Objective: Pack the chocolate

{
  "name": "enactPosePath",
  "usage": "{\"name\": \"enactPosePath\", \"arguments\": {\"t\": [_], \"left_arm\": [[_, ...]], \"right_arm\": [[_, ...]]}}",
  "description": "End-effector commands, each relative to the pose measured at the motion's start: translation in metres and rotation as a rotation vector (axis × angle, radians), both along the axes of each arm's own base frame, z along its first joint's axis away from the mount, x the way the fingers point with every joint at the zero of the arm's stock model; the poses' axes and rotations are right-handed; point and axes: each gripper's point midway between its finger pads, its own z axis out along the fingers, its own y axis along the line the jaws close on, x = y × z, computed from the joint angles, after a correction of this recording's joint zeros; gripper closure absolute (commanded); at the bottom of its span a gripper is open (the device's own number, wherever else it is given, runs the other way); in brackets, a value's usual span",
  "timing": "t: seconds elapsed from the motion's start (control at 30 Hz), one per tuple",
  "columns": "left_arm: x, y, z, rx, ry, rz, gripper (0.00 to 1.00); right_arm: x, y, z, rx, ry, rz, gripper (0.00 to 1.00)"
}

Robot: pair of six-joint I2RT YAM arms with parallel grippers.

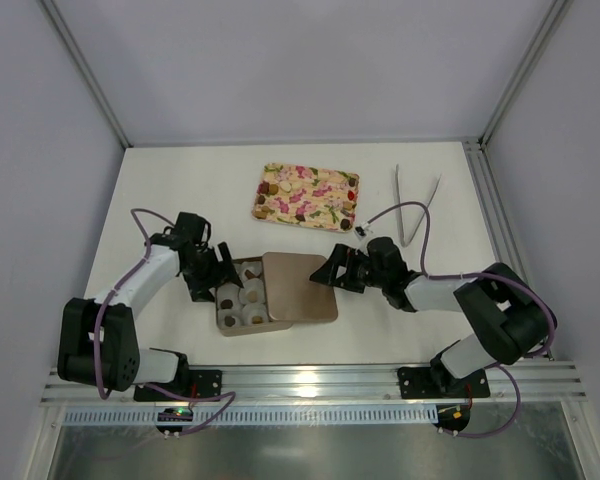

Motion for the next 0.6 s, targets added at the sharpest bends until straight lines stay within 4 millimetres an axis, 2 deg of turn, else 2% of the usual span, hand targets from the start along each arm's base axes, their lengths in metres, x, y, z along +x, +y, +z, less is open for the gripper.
{"name": "enactPosePath", "arguments": {"t": [0.0,0.57], "left_arm": [[0.016,-0.01,0.011,-0.073,-0.079,0.021,0.21],[0.031,-0.026,0.024,-0.175,-0.194,0.017,0.15]], "right_arm": [[0.001,0.006,-0.002,-0.014,-0.001,0.01,0.02],[0.007,0.02,0.006,-0.036,-0.019,0.029,0.02]]}}
